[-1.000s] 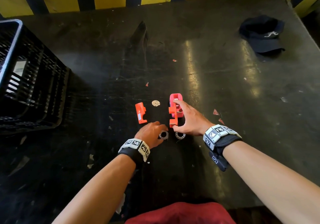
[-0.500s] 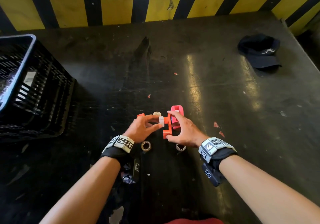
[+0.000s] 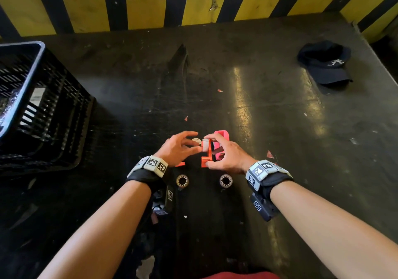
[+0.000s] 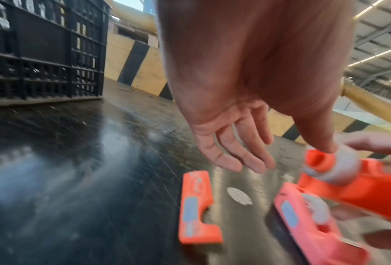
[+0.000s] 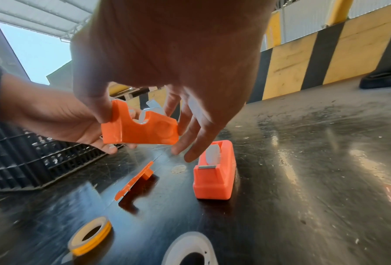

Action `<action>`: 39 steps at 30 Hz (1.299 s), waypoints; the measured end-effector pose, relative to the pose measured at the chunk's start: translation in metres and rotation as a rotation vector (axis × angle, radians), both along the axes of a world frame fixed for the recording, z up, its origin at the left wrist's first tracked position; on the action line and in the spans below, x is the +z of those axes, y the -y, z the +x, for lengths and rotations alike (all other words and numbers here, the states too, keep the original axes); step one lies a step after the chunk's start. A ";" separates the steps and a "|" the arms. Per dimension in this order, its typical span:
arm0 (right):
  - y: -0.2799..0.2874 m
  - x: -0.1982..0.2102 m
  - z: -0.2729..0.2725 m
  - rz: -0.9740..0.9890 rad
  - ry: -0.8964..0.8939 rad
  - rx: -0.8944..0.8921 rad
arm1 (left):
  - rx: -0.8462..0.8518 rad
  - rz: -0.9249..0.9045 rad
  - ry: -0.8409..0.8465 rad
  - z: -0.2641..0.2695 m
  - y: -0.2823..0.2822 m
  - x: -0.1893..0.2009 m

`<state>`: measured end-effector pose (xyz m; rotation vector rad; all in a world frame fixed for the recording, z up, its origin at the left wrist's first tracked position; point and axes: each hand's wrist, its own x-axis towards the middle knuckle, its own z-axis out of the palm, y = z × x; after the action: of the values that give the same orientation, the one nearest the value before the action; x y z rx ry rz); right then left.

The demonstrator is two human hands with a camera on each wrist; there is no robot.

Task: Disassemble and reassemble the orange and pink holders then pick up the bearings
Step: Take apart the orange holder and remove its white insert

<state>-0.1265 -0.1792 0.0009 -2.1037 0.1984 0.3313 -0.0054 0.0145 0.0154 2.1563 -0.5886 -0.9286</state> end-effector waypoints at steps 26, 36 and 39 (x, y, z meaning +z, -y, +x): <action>0.013 -0.002 0.030 0.111 -0.008 -0.072 | 0.111 -0.139 -0.302 0.022 -0.003 0.007; 0.013 0.014 0.019 0.131 -0.005 -0.052 | 0.075 -0.118 -0.360 0.004 0.002 0.033; 0.014 0.018 0.017 0.123 -0.002 -0.051 | 0.063 -0.109 -0.359 0.002 0.002 0.036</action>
<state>-0.1093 -0.1930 0.0188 -1.9732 0.2272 0.3073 -0.0033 0.0125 0.0517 1.8414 -0.3814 -1.1859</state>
